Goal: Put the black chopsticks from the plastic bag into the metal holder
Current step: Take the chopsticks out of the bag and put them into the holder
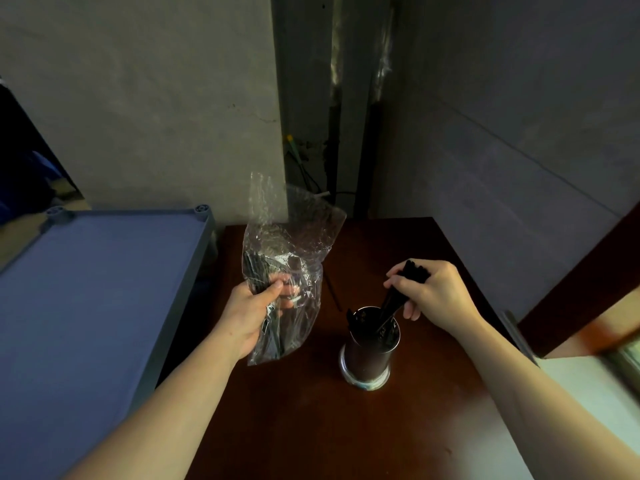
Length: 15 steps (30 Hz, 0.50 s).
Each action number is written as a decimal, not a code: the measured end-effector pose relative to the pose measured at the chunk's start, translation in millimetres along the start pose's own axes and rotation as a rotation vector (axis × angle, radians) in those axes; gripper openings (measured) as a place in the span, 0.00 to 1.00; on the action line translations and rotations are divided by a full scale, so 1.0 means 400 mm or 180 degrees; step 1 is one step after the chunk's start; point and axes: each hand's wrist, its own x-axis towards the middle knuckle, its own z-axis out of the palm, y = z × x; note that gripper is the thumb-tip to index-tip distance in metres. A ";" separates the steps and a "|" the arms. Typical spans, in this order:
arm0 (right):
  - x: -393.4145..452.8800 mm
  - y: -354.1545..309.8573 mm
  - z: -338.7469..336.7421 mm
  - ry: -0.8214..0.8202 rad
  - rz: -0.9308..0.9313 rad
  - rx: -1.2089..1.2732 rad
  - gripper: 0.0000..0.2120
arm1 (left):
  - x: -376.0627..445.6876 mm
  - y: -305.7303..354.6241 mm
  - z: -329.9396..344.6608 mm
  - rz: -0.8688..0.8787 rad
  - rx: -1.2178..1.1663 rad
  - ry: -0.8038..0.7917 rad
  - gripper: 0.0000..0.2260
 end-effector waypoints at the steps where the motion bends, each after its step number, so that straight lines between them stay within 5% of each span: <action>1: 0.001 0.011 0.006 -0.0014 0.0046 -0.0006 0.05 | -0.002 -0.001 -0.002 0.0002 -0.0005 0.0008 0.07; 15: 0.002 0.124 0.050 -0.0167 0.0572 -0.0047 0.04 | 0.001 -0.010 -0.007 0.0047 0.0075 0.0004 0.07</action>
